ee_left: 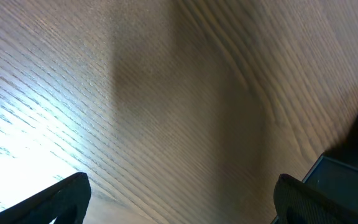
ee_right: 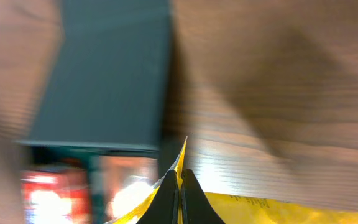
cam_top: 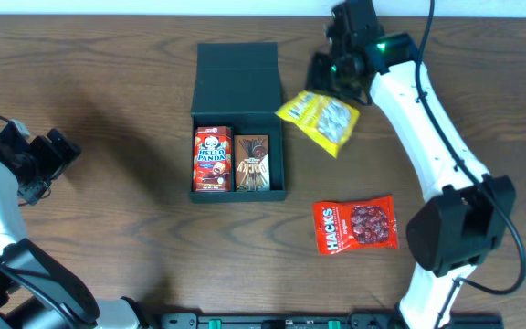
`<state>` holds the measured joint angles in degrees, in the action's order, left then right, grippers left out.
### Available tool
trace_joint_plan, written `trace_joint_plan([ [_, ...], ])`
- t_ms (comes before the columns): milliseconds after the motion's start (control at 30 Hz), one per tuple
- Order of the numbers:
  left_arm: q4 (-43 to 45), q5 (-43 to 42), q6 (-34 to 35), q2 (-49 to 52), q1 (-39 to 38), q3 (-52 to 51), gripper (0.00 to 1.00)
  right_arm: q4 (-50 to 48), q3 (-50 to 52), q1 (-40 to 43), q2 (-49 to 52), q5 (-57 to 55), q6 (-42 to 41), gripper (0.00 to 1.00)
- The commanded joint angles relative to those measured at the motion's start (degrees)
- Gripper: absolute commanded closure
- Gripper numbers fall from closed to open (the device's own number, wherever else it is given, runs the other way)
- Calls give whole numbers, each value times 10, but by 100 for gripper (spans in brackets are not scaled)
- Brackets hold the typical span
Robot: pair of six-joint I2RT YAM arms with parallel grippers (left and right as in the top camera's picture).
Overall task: Pack container
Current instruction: 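Lift the yellow Hacks bag and carry it over the green box, then lower the yellow bag into the box's right side and release it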
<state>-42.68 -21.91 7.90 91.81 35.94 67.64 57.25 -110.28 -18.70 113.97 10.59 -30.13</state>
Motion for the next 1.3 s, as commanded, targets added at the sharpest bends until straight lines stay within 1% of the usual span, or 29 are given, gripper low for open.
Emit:
trace_joint_plan([
  [0, -2, 0, 5, -9, 0, 12, 5, 10, -41, -44, -4, 32, -162, 98],
  [133, -2, 0, 11, -9, 0, 12, 5, 13, -40, -101, -4, 33, -299, 99],
  [167, -2, 0, 12, -9, 0, 12, 5, 14, -40, -115, -4, 34, -322, 98],
  [267, -2, 0, 12, -9, 0, 12, 5, 16, -40, -153, -4, 34, -372, 99],
  [367, -1, 0, 14, -9, 0, 12, 5, 17, -40, -185, -4, 21, -397, 99],
  [433, -1, 0, 14, -9, 0, 12, 5, 17, -40, -200, -4, -11, -423, 98],
  [533, -1, 0, 16, -9, 0, 12, 5, 23, -40, -215, -4, -101, -482, 98],
  [633, -1, 0, 16, -9, 0, 12, 5, 54, -40, -219, -4, -179, -593, 98],
  [667, 0, 0, 16, -9, 0, 12, 5, 65, -40, -219, -4, -184, -635, 98],
  [700, 2, 0, 17, -9, 0, 12, 5, 69, -40, -217, -4, -183, -658, 98],
  [900, 8, 0, 25, -9, 0, 12, 5, 69, -39, -214, 2, -183, -722, 98],
  [1133, 7, 0, 24, -9, 0, 12, 5, 90, -39, -212, 40, -161, -805, 98],
  [1267, 7, 0, 24, -9, 0, 12, 5, 92, -39, -207, 45, -169, -821, 98],
])
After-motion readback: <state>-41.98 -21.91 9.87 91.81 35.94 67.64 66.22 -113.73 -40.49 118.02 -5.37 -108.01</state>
